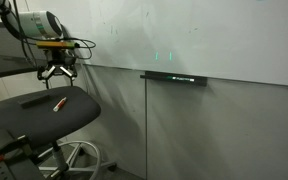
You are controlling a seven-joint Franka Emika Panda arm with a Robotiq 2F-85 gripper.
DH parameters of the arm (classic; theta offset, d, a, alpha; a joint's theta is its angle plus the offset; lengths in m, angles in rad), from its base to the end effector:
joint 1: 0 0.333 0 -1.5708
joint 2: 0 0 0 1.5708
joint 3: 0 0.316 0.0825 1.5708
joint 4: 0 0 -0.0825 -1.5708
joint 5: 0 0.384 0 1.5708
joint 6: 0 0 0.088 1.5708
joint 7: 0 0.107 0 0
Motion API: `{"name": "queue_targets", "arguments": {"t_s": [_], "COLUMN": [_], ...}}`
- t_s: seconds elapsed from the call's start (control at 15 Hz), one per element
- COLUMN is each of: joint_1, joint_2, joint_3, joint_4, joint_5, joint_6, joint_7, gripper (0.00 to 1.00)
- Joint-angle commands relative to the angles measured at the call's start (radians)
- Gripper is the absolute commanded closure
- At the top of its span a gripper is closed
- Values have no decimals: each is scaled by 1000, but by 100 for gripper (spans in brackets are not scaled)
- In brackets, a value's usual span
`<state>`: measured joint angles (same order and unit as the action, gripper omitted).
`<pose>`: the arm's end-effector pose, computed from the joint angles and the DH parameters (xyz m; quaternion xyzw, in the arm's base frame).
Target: Use the red marker to write on the whiteboard.
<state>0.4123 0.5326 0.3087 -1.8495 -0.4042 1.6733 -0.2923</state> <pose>0.4490 0.3371 0.2157 0.7729 0.5353 -0.2955 0.1693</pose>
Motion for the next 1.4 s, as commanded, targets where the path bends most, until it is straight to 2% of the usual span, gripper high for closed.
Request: {"name": "queue_targets", "arguments": {"t_s": [0.0, 0.4, 0.67, 1.07, 1.33], "joint_1": [22, 15, 9, 39, 63], "joint_2": [32, 126, 178, 217, 211], "joint_3": [16, -8, -33, -88, -98], "joint_4": [47, 111, 142, 165, 166], "joint_5": [-30, -62, -64, -61, -52], "joint_6": [17, 99, 164, 215, 204], "joint_7": [-39, -89, -60, 147, 268], "gripper": [0, 0, 0, 0, 0]}}
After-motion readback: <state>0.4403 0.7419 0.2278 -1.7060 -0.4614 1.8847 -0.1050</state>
